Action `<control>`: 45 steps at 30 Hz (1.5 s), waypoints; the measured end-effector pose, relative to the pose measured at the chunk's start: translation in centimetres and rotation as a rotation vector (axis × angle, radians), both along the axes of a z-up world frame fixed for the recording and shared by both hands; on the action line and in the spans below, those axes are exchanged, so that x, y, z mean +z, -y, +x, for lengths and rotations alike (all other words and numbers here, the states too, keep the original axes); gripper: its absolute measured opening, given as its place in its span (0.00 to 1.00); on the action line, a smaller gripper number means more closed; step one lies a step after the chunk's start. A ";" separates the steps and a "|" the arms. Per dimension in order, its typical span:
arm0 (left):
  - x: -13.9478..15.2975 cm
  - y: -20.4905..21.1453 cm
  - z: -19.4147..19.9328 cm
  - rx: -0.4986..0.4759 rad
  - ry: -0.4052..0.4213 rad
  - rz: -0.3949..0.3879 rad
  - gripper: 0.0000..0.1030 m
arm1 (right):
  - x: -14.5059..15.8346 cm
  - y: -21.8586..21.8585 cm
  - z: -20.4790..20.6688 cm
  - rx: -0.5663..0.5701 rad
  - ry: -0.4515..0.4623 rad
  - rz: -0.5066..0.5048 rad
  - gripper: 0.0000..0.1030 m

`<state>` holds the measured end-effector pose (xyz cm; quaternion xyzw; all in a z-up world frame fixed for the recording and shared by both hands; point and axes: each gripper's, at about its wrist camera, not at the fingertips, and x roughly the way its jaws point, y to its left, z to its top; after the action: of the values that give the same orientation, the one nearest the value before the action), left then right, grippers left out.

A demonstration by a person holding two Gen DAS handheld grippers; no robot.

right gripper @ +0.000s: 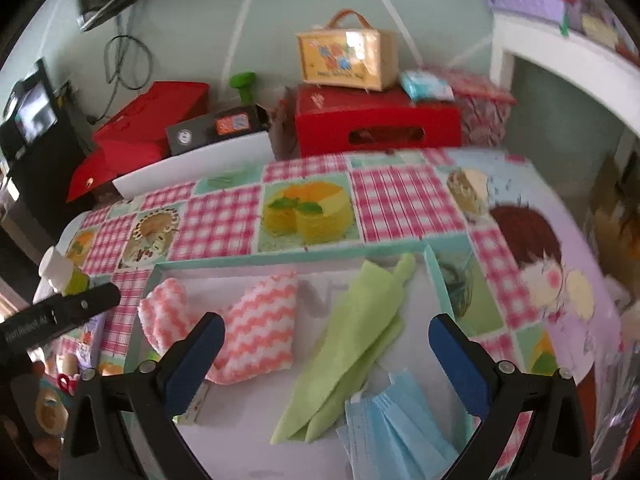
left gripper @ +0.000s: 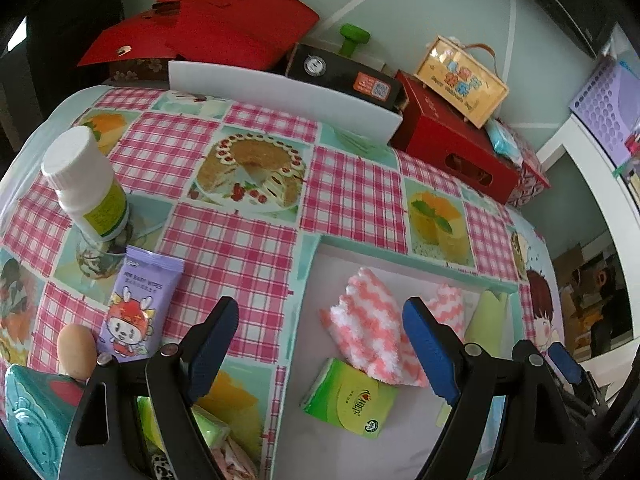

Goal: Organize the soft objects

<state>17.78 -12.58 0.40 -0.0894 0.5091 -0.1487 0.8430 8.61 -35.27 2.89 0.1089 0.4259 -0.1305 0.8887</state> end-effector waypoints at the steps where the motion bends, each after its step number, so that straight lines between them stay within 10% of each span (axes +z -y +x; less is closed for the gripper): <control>1: 0.2 -0.3 0.1 0.008 0.003 -0.007 0.82 | 0.1 -0.3 0.1 0.009 0.007 -0.004 1.00; 23: 5.6 -11.3 0.4 0.168 0.138 -0.073 0.82 | -0.8 -6.4 1.8 0.185 0.032 0.143 1.00; 45: 3.2 -17.9 0.2 0.237 0.034 0.130 0.82 | -2.0 -20.0 2.8 0.533 -0.074 0.040 1.00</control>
<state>17.96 5.32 3.62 -0.0914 0.4893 -0.0161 0.8672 11.43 -15.25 0.84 0.0058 0.4740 0.1126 0.8733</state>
